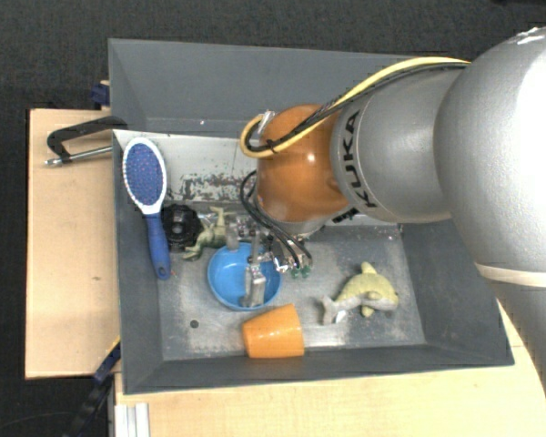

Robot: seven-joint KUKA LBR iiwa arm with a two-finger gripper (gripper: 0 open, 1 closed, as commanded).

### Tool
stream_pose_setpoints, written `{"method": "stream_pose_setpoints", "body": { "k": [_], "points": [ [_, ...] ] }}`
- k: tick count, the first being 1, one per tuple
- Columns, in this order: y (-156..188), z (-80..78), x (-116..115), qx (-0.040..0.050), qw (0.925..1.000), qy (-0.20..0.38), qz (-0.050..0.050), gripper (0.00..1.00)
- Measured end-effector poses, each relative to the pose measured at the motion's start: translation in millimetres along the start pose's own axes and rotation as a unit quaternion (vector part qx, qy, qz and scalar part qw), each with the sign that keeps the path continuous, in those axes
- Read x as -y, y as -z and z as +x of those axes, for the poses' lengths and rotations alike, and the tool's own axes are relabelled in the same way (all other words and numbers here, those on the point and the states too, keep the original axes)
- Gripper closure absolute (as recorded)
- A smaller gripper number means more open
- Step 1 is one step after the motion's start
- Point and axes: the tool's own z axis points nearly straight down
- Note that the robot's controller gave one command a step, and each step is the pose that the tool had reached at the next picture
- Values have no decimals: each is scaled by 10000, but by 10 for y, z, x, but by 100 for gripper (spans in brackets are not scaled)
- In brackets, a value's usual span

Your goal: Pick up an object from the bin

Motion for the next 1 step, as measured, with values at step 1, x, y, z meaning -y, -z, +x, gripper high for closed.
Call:
{"method": "stream_pose_setpoints", "body": {
  "k": [1],
  "points": [
    [-132,93,-81,10,9972,-749,-1,0]
  ]
}}
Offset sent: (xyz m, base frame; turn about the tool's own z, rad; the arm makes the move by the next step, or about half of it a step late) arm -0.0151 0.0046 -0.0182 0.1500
